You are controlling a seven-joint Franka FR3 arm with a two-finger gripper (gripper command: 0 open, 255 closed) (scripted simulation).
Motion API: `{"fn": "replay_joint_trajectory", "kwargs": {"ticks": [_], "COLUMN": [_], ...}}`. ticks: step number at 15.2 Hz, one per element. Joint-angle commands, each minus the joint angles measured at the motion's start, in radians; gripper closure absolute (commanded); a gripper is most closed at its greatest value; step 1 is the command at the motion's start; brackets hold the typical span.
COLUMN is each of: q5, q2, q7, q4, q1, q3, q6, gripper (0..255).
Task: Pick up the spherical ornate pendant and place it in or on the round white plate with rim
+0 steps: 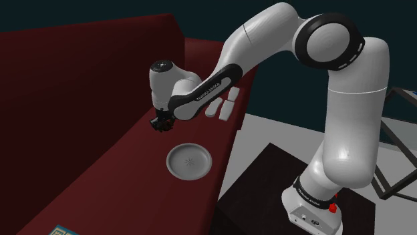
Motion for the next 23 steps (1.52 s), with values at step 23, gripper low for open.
{"fn": "replay_joint_trajectory", "kwargs": {"ticks": [23], "q5": [0.108], "q2": [-0.130], "q7": [-0.102], "q4": [0.056], "q1": [-0.027], "q3": [0.045], "q6": [-0.168], "gripper": [255]}}
